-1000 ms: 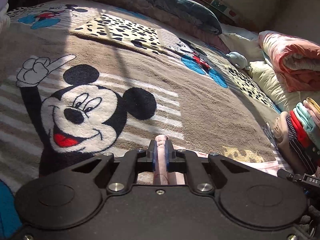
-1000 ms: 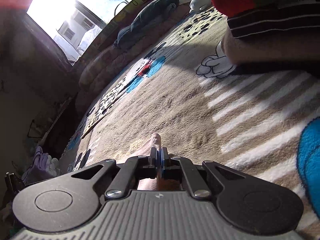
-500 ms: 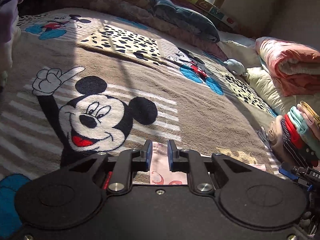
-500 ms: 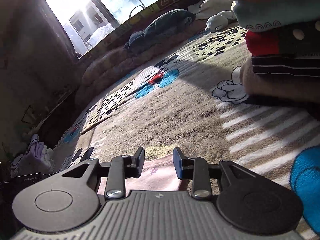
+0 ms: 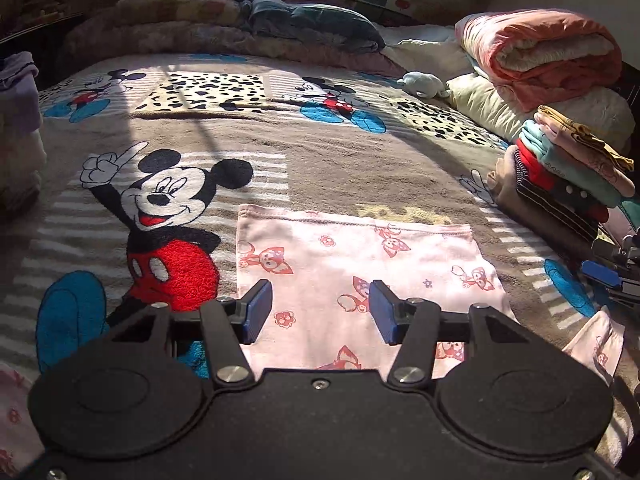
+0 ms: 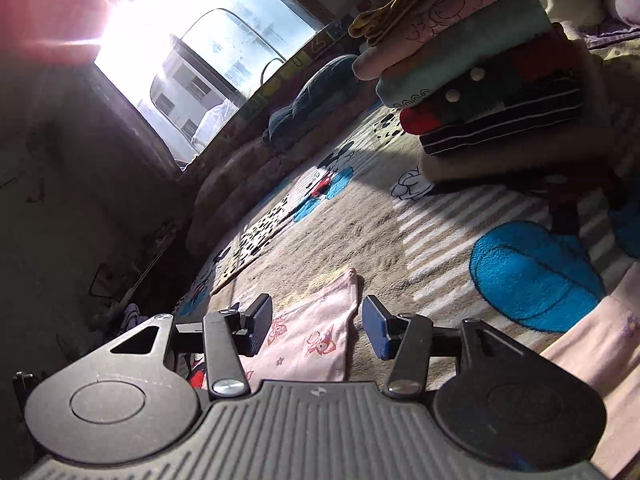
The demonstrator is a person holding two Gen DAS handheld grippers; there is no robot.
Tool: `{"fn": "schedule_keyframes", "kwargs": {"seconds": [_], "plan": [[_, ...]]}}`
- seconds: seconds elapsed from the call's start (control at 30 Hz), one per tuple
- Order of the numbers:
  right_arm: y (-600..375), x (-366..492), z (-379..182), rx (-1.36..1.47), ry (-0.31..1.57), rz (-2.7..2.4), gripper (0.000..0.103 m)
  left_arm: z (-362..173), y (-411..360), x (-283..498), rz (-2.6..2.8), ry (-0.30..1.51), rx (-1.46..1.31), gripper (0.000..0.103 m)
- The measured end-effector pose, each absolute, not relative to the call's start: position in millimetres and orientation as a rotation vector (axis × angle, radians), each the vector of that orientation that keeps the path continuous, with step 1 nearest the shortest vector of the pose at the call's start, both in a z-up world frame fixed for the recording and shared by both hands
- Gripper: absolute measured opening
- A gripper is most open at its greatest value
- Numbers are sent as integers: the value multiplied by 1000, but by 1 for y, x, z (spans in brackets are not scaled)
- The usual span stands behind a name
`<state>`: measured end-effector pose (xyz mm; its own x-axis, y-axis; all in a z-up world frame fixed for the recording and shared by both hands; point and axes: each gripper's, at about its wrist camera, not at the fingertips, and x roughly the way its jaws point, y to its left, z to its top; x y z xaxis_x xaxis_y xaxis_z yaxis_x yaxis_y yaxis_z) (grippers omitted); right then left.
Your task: Fold clothes
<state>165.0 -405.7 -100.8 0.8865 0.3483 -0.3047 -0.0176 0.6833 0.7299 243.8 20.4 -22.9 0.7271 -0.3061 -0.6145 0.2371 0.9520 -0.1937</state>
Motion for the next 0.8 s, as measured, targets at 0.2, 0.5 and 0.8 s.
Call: {"fn": "schedule_keyframes", "kwargs": {"seconds": [0.2,0.5,0.8], "plan": [[-451,69,-126,931,273,-17,58,-1,-51,166,-407,630,-52,52],[-508,71,-159,1058,322,-156,75,-62,-148,87,-408,578,187,34],[-515,105,-175,924,362,-101,49,-98,-185,72,-387,578,356,21]]}}
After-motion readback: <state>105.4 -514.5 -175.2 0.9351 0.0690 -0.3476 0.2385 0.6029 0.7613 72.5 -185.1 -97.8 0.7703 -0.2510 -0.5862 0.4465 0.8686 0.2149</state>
